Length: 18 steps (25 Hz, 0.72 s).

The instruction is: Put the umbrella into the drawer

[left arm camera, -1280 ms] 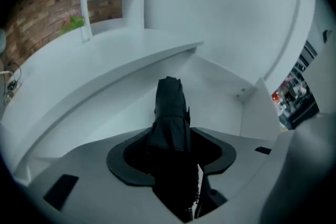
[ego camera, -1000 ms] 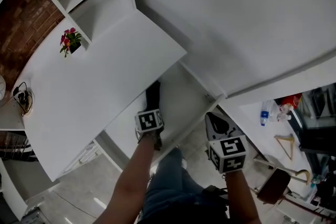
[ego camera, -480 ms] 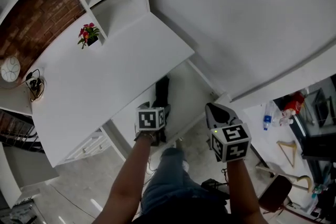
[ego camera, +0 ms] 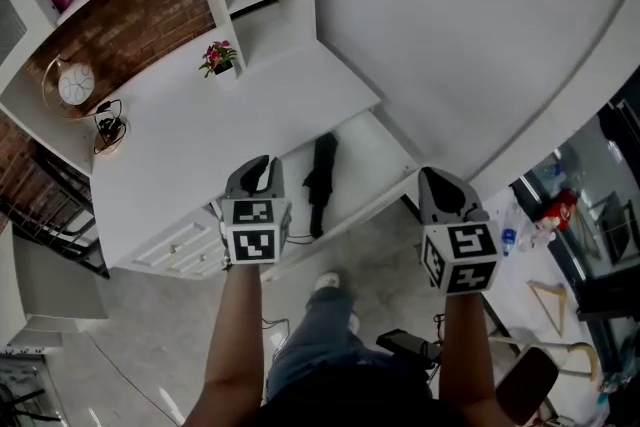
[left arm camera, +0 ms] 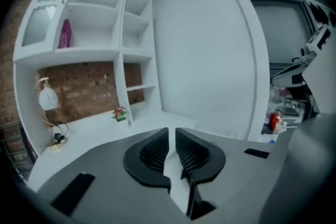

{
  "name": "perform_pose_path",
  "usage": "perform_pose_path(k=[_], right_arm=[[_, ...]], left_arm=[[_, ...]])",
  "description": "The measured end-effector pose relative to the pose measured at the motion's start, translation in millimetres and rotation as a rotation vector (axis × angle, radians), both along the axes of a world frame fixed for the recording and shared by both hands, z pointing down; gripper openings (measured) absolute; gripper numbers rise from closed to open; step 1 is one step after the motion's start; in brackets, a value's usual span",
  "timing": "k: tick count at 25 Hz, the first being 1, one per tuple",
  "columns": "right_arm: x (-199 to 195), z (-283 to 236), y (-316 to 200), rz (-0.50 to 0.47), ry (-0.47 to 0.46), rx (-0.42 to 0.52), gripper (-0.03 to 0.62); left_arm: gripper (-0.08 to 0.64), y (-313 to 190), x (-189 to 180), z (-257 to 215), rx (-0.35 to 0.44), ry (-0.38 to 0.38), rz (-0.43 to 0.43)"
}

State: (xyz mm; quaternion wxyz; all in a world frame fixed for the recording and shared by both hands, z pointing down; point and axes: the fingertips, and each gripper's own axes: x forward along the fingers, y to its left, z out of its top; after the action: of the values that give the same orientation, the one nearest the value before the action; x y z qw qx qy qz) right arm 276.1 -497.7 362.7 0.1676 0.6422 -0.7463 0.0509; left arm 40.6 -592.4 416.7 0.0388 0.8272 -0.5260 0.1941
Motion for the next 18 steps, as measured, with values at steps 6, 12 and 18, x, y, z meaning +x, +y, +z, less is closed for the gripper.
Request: perform_pose_path(k=[6,12,18], right_arm=[[1.2,-60.5,48.1,0.026,0.065,0.141,0.0],[-8.3,-90.1,72.7,0.043,0.152,0.221,0.0],[-12.7,-117.9,71.0,0.071,0.146,0.281,0.0]], left_arm=[[0.003,56.2,-33.4,-86.9,0.22,0.004,-0.032],[0.002,88.2,-38.0,-144.8,0.424,-0.041,-0.013],[0.003,87.9,-44.6,-176.8,0.53,-0.05,-0.015]])
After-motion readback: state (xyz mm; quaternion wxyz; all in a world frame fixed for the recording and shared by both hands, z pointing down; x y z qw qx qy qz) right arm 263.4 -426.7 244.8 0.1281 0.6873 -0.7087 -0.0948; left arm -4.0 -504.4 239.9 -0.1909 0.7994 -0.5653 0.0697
